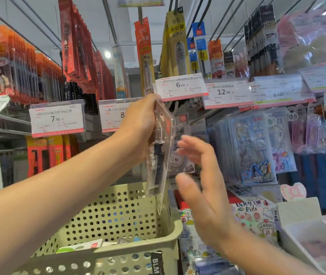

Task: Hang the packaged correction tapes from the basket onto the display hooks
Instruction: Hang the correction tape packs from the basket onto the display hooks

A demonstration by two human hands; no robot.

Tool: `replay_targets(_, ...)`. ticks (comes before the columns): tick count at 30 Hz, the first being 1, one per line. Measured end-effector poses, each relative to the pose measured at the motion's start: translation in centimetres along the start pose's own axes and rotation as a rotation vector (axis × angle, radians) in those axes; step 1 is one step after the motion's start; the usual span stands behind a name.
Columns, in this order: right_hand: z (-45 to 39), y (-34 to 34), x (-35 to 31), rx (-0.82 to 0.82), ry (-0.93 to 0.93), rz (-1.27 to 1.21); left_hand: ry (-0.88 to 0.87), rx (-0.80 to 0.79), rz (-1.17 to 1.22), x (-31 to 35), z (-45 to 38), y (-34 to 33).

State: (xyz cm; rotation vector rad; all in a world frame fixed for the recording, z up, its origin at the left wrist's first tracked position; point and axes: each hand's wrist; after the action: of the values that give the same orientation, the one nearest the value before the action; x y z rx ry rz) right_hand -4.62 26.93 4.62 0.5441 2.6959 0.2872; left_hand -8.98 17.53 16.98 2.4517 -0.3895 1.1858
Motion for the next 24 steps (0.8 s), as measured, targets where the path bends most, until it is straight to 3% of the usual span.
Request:
replay_targets(4,0.8,-0.6,-1.3,-0.104,-0.101,0.040,-0.030,0.055,0.078,-0.3,0.1,-0.5)
replay_targets(14,0.0,0.0,-1.3,0.025,-0.138,-0.004,-0.067,0.086,0.313,0.1,0.7,-1.9)
replay_targets(24,0.2,3.4,-0.2,0.102,-0.252,-0.280,-0.067,0.061,-0.060,-0.1,-0.4,0.5)
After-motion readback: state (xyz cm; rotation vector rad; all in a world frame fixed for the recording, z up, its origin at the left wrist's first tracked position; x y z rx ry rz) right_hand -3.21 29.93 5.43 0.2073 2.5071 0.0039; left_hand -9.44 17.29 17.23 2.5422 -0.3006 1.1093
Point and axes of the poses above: each hand's wrist, its own z-axis away from the middle knuckle, its own y-axis out of the back of the hand, x = y × z, and after that the axes turned 12 degrees about -x, right-handed
